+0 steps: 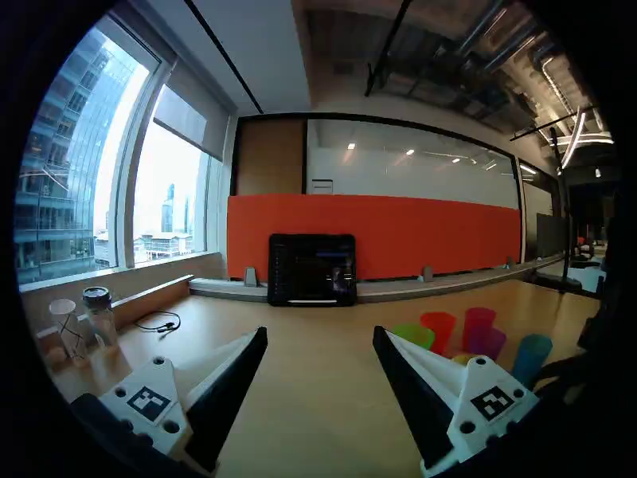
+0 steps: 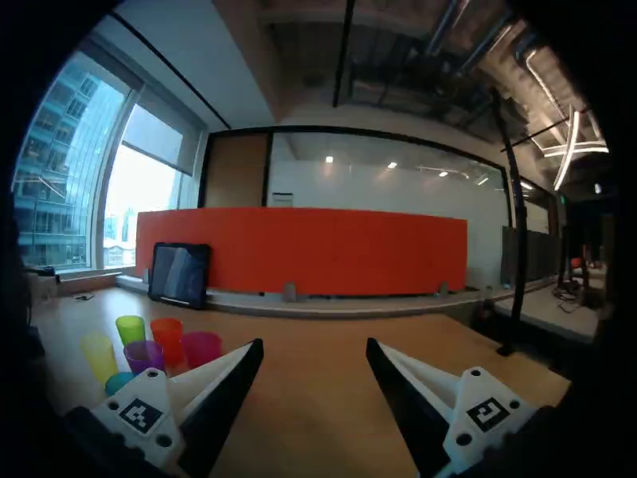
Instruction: Pour water
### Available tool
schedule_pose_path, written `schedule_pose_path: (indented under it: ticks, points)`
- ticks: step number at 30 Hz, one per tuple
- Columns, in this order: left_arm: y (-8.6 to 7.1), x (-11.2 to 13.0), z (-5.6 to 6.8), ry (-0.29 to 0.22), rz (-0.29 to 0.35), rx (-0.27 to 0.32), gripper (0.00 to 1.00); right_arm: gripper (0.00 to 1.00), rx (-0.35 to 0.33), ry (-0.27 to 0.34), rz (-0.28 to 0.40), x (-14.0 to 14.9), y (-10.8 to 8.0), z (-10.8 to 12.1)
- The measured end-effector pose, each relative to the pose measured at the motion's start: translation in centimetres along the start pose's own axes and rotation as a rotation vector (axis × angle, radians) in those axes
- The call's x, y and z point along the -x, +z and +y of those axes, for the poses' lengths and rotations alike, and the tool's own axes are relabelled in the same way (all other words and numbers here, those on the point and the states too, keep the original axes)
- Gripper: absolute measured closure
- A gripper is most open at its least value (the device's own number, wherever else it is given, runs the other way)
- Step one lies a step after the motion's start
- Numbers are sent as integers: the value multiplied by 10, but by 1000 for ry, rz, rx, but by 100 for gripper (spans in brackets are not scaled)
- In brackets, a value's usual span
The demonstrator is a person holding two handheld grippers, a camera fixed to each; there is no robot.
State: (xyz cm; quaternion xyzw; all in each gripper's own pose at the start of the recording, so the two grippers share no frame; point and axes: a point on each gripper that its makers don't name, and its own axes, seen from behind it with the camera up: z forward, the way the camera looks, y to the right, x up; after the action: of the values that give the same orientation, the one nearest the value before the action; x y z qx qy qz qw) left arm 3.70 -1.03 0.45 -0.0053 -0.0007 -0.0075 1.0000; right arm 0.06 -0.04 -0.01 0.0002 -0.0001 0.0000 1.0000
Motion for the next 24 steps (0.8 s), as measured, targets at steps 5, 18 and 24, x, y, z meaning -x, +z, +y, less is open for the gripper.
schedule_pose_path:
  ticks: [5,18,24]
  points:
    - [9,-26,4,1,-10,31,1,0,-15,3,-10,-23,0,-9]
    - [34,-100,2,22,-17,65,1,0,-61,51,-66,-83,13,-14]
    - [40,-134,10,50,-14,100,1,0,-77,54,-68,-108,20,-16]
